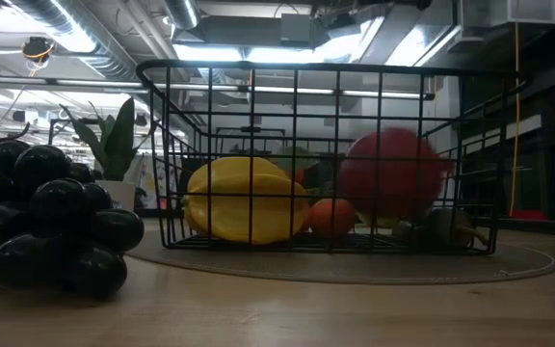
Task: Build produce basket
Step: Put the green pear into the black wire basket
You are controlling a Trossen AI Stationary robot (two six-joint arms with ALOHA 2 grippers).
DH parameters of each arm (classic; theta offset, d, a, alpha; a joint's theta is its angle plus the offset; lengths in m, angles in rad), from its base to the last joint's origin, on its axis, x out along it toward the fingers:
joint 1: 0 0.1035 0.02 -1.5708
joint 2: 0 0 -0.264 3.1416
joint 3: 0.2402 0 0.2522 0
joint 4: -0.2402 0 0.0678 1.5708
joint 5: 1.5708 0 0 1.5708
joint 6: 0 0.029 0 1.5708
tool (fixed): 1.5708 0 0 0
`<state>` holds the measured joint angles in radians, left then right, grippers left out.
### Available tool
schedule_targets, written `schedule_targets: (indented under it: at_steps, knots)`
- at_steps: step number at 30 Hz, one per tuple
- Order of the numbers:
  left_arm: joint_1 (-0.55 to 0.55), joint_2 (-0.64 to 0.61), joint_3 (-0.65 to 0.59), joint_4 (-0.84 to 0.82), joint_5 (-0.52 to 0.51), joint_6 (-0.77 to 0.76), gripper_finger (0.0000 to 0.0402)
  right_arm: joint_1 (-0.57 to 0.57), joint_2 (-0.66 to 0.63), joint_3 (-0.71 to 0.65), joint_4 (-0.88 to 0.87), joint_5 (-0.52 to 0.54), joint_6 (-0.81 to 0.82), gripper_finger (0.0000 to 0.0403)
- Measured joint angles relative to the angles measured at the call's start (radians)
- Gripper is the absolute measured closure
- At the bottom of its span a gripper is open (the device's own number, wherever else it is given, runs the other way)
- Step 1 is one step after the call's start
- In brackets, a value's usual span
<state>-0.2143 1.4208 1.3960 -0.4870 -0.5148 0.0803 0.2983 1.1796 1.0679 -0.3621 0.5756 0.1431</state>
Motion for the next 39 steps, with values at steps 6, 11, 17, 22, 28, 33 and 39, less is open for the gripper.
schedule_targets:
  at_steps: [6,11,17,22,28,33,39]
  knots:
    - [0.000,0.000,0.000,-0.002,0.000,0.000,0.0325,-0.084,-0.004,0.000,-0.001,0.354,-0.082,0.0254]
    - [0.000,0.000,0.000,-0.025,0.000,0.001,0.0325,-0.214,-0.005,0.000,-0.010,0.538,-0.154,0.0254]
    - [0.000,0.000,0.000,-0.132,0.000,0.000,0.0325,-0.427,-0.004,0.000,-0.010,0.434,-0.174,0.0254]
    - [0.000,0.000,0.000,-0.214,0.000,0.001,0.0325,-0.638,0.002,0.000,-0.012,0.142,-0.123,0.0254]
    - [0.016,0.000,0.000,-0.232,-0.001,0.001,0.0325,-0.831,0.086,0.000,-0.103,-0.157,0.005,0.0254]
    - [0.033,0.000,0.000,-0.233,0.000,-0.015,0.0325,-0.869,0.222,0.000,-0.193,-0.187,0.040,0.0254]
    - [0.033,0.000,0.000,-0.240,0.000,-0.053,0.0325,-0.870,0.360,0.000,-0.205,-0.378,0.063,0.0254]
